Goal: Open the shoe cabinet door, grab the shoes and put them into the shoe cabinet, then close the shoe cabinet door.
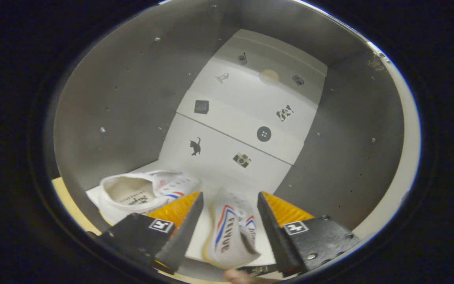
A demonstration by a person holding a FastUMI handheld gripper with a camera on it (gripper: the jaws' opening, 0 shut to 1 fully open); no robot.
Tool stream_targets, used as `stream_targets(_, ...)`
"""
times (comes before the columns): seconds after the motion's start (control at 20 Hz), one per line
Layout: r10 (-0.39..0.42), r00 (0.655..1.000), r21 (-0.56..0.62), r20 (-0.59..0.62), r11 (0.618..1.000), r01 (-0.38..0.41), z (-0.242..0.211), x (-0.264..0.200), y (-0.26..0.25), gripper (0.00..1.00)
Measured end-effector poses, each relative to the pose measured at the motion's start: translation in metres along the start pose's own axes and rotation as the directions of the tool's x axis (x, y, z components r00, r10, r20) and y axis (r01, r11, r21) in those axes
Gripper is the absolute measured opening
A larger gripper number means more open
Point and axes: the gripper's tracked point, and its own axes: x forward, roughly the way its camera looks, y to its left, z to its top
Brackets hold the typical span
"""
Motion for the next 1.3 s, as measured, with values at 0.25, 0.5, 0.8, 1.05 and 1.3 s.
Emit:
stream_targets(0.25, -0.024, 0.999, 0.195, 0.032, 0.981, 0.017, 0.001, -0.051, 0.012, 1.00)
stream_targets(0.5, 0.003, 0.993, 0.287, 0.118, 0.957, -0.037, 0.003, -0.124, 0.025, 1.00)
stream_targets(0.8, 0.001, 0.992, 0.410, 0.129, 0.910, -0.054, 0.002, -0.216, 0.003, 1.00)
stream_targets(1.05, 0.010, 0.991, 0.412, 0.131, 0.909, -0.063, 0.001, -0.288, -0.022, 1.00)
stream_targets(1.3, 0.017, 0.980, 0.367, 0.200, 0.926, -0.092, 0.015, -0.380, -0.058, 1.00)
